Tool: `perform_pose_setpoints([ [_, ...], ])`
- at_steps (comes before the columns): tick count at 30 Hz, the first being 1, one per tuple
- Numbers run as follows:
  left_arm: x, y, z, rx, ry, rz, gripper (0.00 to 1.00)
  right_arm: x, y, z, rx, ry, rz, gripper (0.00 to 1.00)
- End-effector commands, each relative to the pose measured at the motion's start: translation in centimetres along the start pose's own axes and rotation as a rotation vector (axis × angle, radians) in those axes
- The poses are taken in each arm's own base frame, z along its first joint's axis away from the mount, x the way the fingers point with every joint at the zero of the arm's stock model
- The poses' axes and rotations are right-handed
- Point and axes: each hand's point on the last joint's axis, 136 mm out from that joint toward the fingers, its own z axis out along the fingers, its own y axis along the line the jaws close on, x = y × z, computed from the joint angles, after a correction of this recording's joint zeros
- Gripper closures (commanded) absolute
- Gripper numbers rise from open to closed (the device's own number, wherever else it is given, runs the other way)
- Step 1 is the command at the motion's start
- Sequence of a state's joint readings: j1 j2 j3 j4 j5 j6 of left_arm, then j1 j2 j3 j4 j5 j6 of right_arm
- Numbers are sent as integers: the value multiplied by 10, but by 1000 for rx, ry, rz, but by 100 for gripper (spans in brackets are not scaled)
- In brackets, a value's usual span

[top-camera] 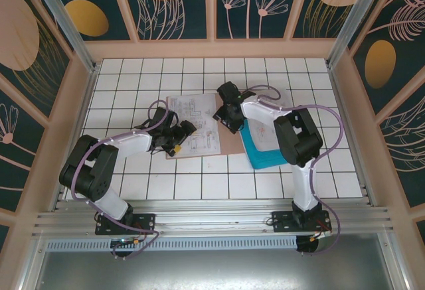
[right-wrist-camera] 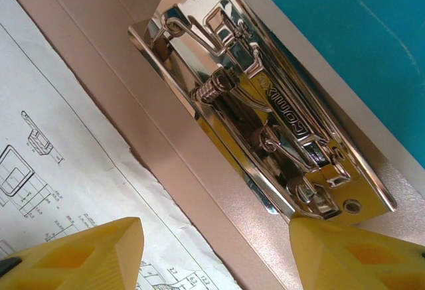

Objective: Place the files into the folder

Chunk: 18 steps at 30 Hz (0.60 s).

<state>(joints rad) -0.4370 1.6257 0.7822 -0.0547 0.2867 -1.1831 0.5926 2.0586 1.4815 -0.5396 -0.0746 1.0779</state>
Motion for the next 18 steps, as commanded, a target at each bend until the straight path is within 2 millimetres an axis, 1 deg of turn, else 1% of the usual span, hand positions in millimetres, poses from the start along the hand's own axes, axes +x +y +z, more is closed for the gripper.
perform_pose_setpoints([
  [1,4,67,2,-220,-8,-82,7,-8,-62,25,243,-35,-6,37],
  [7,4,69,2,-224,-10,-86,7,-11,-93,38,377,-39,-26,37],
  [11,4,69,2,-223,-11,-88,7,-11,-106,45,425,-42,-37,37],
  [14,3,69,1,-223,-12,-87,7,-12,-106,46,426,-42,-34,37],
  [17,3,70,1,-225,-13,-88,7,-18,-93,37,398,-68,-42,37],
  [18,4,71,1,-226,-13,-88,7,-22,-84,31,378,-84,-48,37],
])
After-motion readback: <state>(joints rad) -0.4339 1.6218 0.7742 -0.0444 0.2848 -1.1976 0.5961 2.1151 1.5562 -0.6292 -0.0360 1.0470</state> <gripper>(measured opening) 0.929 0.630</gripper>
